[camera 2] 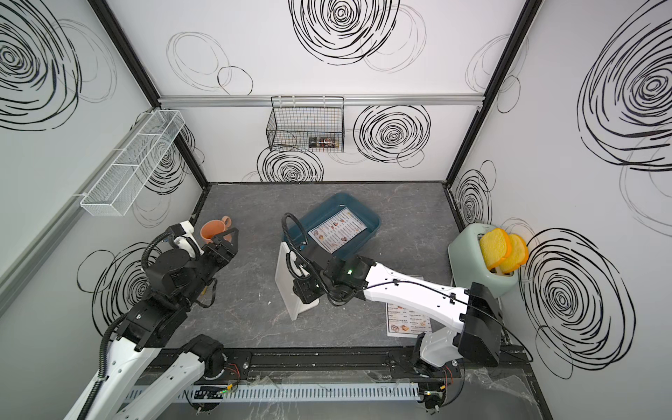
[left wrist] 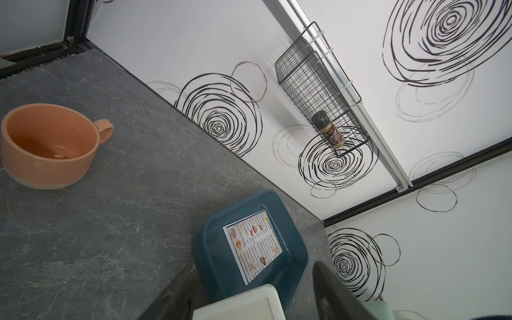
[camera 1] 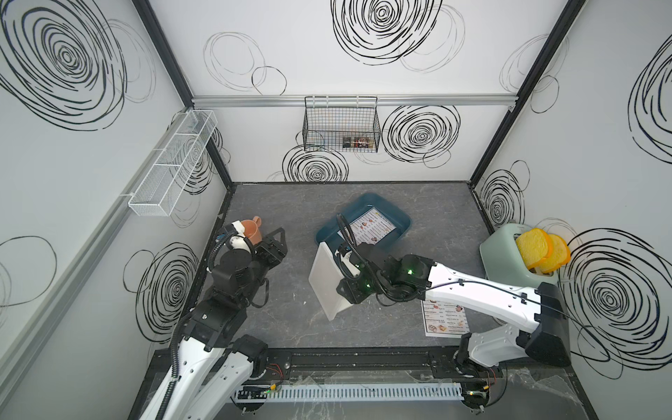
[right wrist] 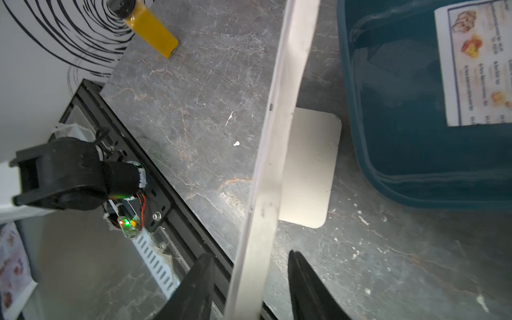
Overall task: Replace the menus in the menu holders
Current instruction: Move the menu holder to the center of the board.
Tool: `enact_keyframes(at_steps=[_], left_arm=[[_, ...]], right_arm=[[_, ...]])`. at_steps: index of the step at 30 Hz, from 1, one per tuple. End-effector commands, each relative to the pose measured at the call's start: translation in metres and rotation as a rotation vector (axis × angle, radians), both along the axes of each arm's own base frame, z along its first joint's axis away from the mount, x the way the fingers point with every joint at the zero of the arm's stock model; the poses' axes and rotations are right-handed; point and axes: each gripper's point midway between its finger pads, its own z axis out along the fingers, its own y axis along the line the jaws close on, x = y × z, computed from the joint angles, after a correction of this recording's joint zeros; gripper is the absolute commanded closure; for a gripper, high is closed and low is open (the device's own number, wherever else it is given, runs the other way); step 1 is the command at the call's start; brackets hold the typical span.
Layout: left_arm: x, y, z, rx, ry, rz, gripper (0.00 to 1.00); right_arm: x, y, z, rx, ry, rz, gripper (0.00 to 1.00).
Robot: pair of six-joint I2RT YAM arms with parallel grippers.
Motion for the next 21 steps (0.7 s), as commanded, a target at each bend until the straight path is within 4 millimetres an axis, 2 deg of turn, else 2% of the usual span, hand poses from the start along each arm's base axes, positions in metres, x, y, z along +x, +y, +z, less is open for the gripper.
enact_keyframes(at_steps=[1, 4, 8, 14, 21], left_arm=[[-0.005, 0.003, -0.003, -0.019, 0.010, 0.007, 0.31], [-0.009, 0.006, -0.001, -0.011, 0.011, 0.018, 0.31], [-0.017, 0.016, 0.004, 0.010, 0.010, 0.049, 0.32], [-0.029, 0.029, 0.009, 0.035, 0.010, 0.098, 0.32], [-0.037, 0.037, 0.010, 0.037, 0.016, 0.128, 0.31]], right_arm=[[0.006, 0.016, 0.010, 0.060, -0.020, -0.007, 0.68], [0.010, 0.024, 0.012, 0.069, -0.035, 0.015, 0.85], [0.017, 0.039, 0.019, 0.087, -0.067, 0.076, 0.98], [0.039, 0.068, 0.028, 0.125, -0.090, 0.175, 1.00], [0.057, 0.103, 0.026, 0.137, -0.098, 0.224, 0.98]])
